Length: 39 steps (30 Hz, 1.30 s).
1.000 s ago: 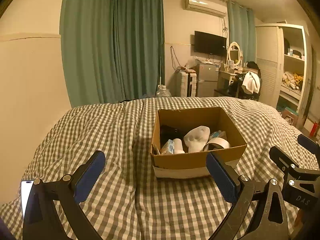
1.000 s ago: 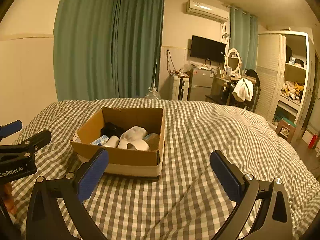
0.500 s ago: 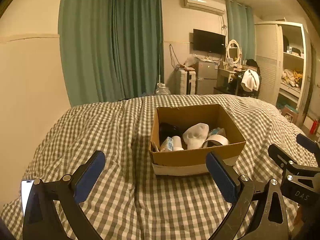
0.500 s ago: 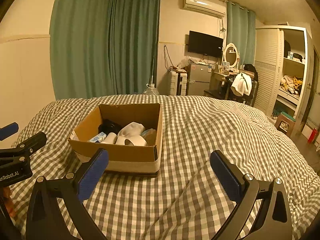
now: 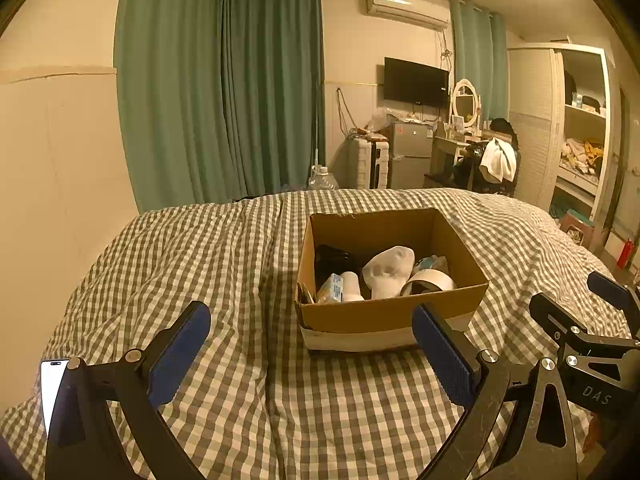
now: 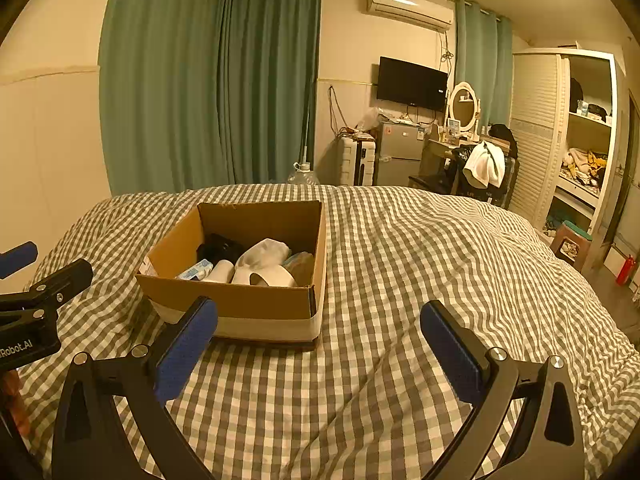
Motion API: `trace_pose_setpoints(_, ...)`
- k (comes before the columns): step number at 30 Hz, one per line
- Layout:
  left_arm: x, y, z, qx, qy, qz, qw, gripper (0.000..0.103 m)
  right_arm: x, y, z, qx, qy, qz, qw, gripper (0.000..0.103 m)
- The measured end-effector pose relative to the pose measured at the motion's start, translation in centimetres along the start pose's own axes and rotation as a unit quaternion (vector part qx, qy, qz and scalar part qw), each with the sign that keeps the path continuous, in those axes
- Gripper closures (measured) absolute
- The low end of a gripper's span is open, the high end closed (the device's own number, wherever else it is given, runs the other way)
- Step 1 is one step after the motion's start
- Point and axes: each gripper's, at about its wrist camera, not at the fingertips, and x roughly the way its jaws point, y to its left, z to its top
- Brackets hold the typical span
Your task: Organize objects
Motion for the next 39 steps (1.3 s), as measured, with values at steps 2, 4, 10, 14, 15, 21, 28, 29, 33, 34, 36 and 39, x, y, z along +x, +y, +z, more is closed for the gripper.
trace_pose_setpoints(2, 0.12, -0.05, -0.04, 0.001, 0.001, 0.004, 1.0000, 0.000, 0.03, 0.05, -0.05, 0.002, 0.000, 0.001, 1.000, 0.001)
trace_pose_setpoints(4, 0.23, -0.05, -0.13, 0.001, 0.003, 0.004, 1.0000, 0.000, 0.09, 0.09, -0.07, 0.001, 0.001, 0.000, 1.000, 0.001)
trace_pose_setpoints(10, -0.04, -0.24, -0.42, 0.002, -0.009, 0.007, 0.9999, 0.000, 0.23, 0.41, -0.07, -0.004, 0.003, -0.001, 1.000, 0.001)
trace_pose_setpoints(14, -0.03, -0.57, -0.43, 0.012, -0.010, 0.012, 0.9998, 0.000, 0.32, 0.44, -0.08, -0.004, 0.005, -0.001, 1.000, 0.001)
trace_pose_setpoints(15, -0.02, -0.61, -0.47, 0.012, -0.010, 0.013, 0.9998, 0.000, 0.31, 0.44, -0.08, -0.004, 0.005, -0.002, 1.000, 0.001)
trace_pose_setpoints(21, 0.18, -0.49, -0.65, 0.009, -0.005, 0.016, 0.9998, 0.000, 0.31, 0.40, -0.10, -0.004, 0.005, -0.002, 1.000, 0.001)
trace_pose_setpoints(28, 0.27, -0.39, -0.76, 0.007, -0.003, 0.019, 0.9998, 0.000, 0.31, 0.45, -0.12, -0.004, 0.005, -0.002, 1.000, 0.001)
trace_pose_setpoints(29, 0.29, -0.37, -0.78, 0.006, -0.002, 0.019, 0.9998, 0.000, 0.32, 0.45, -0.12, -0.004, 0.005, -0.001, 1.000, 0.001)
trace_pose_setpoints(33, 0.31, -0.36, -0.78, 0.007, -0.003, 0.021, 0.9998, 0.000, 0.30, 0.47, -0.16, -0.004, 0.005, -0.001, 1.000, 0.001)
trace_pose_setpoints(34, 0.28, -0.37, -0.79, 0.008, -0.003, 0.022, 0.9997, 0.000, 0.30, 0.47, -0.16, -0.005, 0.005, -0.001, 1.000, 0.001)
trace_pose_setpoints(36, 0.26, -0.38, -0.80, 0.009, -0.004, 0.023, 0.9997, 0.000, 0.30, 0.47, -0.15, -0.005, 0.005, -0.001, 1.000, 0.001)
trace_pose_setpoints(39, 0.23, -0.34, -0.83, 0.008, -0.004, 0.024, 0.9997, 0.000, 0.31, 0.48, -0.20, -0.006, 0.005, -0.001, 1.000, 0.001)
